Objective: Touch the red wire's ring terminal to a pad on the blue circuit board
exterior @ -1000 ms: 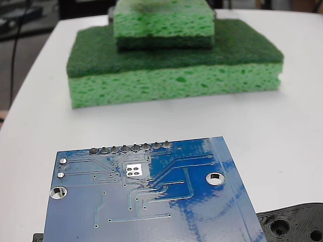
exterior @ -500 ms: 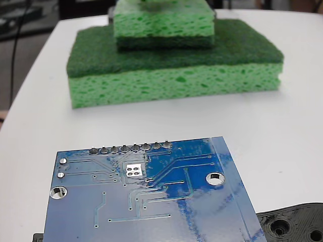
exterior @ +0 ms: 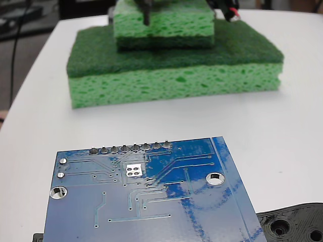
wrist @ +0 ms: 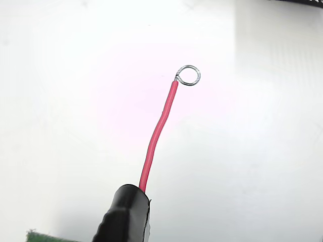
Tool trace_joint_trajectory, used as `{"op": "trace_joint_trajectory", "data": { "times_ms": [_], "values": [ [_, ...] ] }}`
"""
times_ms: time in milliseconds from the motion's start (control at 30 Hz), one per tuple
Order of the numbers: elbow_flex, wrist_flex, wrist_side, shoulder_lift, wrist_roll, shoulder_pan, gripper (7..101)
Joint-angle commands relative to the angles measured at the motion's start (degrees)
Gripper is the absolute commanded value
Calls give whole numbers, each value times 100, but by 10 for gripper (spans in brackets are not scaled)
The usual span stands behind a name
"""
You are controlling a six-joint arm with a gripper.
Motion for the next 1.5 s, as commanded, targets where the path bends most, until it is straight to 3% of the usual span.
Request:
{"op": "trace_joint_trajectory", "data": {
  "times_ms": [33, 1500],
  "values": [
    [-35, -18, 44, 9, -9, -9, 1003],
    [-35, -26, 132, 9, 26, -79, 1003]
  ]
}}
